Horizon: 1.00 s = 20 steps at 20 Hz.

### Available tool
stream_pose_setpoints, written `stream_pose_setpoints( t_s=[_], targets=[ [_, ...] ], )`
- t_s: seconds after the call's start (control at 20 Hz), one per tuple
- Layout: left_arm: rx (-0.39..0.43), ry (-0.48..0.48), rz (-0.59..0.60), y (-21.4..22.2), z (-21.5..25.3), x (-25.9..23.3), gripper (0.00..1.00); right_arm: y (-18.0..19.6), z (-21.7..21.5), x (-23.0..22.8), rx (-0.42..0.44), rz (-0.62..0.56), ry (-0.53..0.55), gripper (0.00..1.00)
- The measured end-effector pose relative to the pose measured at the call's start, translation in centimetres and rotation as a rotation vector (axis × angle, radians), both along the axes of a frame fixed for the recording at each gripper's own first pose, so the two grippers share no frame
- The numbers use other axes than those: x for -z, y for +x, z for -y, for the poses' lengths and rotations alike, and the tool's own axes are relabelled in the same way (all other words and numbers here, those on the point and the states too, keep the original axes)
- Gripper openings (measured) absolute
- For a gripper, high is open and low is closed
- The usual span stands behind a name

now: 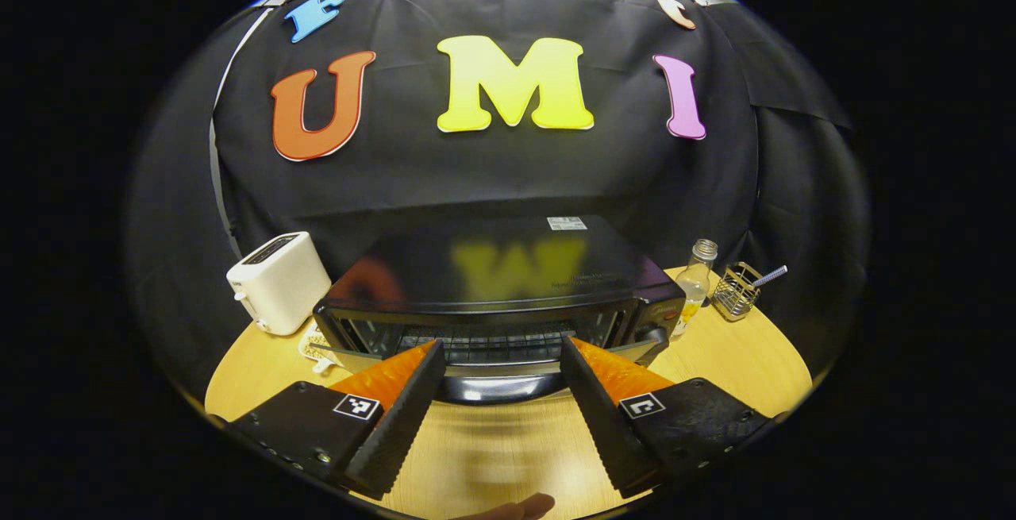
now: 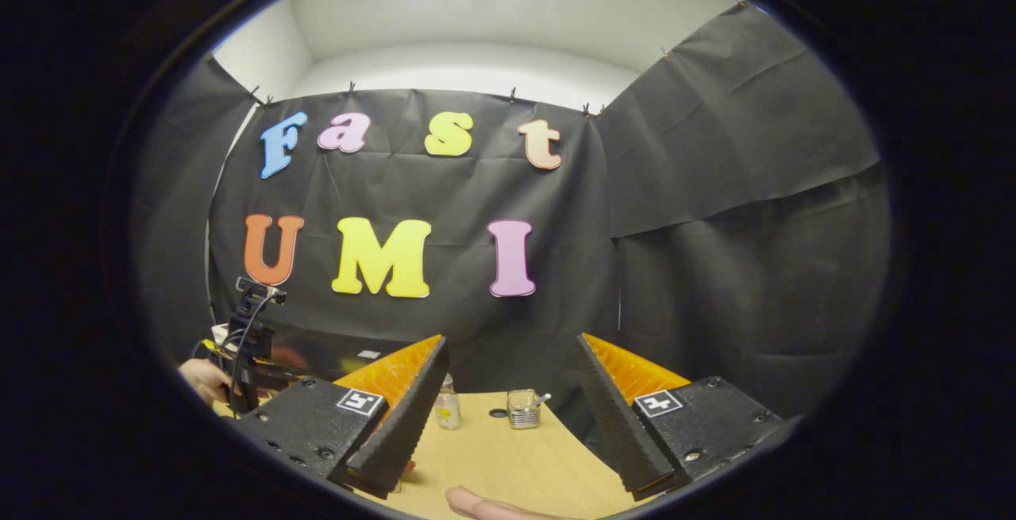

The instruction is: Open the electric oven with the left hand, put the food in, and close the electric oven.

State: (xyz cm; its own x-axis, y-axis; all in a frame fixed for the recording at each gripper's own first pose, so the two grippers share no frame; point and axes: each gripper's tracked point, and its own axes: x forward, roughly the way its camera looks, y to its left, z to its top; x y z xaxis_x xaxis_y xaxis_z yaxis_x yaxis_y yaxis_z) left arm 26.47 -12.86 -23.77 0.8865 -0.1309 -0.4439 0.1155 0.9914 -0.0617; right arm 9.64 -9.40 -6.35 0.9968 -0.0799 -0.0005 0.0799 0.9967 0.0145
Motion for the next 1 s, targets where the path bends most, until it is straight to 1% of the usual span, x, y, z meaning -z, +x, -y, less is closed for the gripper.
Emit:
stream_pose_setpoints(
  t_s=[0.45,0.8,1.0],
  targets=[
    [-0.007,-0.004,0.047,-4.8,0.0,2.4,0.94,-0.2,-1.3,0.5,-0.018,-0.01,-0.004,1.0],
    [-0.005,0.001,0.037,-7.7,-0.1,5.0,0.94,0.2,-1.7,1.2,-0.016,-0.032,0.015,1.0],
    [-0.007,-0.001,0.022,-9.0,0.1,6.8,0.94,0.6,-2.3,2.2,-0.024,-0.052,0.009,1.0]
  ],
)
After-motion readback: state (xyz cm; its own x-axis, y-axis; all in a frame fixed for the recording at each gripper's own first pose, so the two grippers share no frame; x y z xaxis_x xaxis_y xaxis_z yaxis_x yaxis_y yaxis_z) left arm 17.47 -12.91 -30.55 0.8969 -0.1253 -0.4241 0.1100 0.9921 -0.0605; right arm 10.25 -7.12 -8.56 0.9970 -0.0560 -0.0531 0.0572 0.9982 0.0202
